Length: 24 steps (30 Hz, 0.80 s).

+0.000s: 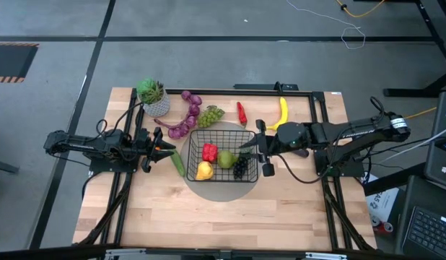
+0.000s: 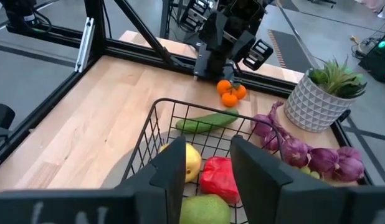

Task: Build produce basket
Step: Put the purple eggplant into the black wire basket

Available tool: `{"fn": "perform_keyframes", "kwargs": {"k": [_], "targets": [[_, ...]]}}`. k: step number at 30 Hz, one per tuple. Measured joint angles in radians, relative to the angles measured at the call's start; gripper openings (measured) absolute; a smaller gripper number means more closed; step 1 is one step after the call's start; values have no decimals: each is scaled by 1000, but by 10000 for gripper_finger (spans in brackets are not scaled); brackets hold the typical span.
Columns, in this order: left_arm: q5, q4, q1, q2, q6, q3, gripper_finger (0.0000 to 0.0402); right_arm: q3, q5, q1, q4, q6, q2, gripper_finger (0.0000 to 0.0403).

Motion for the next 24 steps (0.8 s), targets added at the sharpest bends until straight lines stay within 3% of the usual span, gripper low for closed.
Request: {"fn": "perform_keyframes", "kwargs": {"k": [11,13,19,24], "targets": [[0,0,0,0,0,0,115,0,21,0,-29,129,-4,127],[0,0,0,0,0,0,115,0,92,0,-62,123,-18,127],[0,0,0,0,0,0,115,0,450,-1,-282,180,-106,127],[0,0,0,0,0,0,115,0,497,0,-526,341,-211,127]]}}
